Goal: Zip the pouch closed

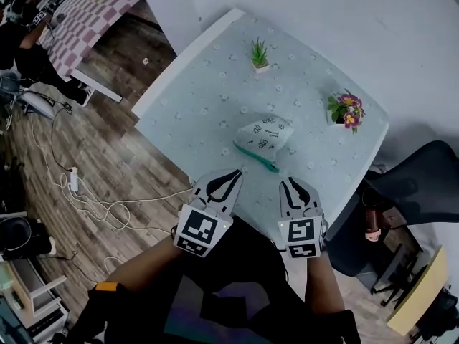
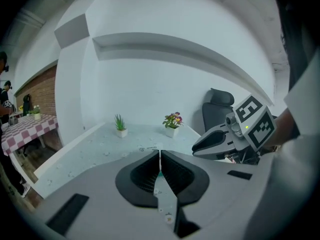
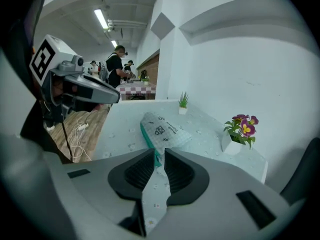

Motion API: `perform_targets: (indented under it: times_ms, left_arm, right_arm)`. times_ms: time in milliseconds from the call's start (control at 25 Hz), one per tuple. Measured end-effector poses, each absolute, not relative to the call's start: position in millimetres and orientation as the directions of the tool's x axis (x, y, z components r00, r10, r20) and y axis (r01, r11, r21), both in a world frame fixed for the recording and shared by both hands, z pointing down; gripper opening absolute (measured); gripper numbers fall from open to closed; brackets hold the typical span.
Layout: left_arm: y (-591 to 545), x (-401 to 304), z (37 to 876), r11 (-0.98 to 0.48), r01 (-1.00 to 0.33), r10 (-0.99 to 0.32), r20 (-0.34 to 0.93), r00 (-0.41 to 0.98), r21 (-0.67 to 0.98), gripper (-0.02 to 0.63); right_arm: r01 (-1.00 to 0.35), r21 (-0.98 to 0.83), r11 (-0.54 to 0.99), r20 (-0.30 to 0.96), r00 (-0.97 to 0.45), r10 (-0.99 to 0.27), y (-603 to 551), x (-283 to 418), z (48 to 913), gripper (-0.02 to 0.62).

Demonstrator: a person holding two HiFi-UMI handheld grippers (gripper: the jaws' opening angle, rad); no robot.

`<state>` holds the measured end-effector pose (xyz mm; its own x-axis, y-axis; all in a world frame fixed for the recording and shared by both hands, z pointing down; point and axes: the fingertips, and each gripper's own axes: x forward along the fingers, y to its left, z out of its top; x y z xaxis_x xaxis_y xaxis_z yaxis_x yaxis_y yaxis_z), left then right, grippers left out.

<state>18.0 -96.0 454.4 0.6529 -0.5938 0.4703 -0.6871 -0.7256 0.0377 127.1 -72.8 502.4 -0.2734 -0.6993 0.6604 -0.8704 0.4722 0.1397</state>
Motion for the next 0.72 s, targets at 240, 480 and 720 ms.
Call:
perform_targets:
  times_ms: [240, 480, 720]
  left_arm:
    - [-100, 20, 483, -0.75, -0.659, -0.538, 0.52, 0.664, 0.065, 0.03]
    - [-101, 21, 500, -0.771, -0.632, -0.498, 0.549, 0.671, 0.074, 0.044]
    - [-104, 18, 511, -0.773, -0.628, -0.481, 0.563, 0.672, 0.088, 0.044]
  right_arm:
    - [-0.802, 0.231, 0.551, 0.735, -0.227, -0.639, -79, 130, 535, 0.091]
    - [-0.709, 0.294, 0.641, 0.79, -0.198, -0.581, -80, 132, 558, 0.104]
    - [-0.64, 0.318, 0.699, 0.821, -0.183, -0.541, -80, 130, 576, 0.114]
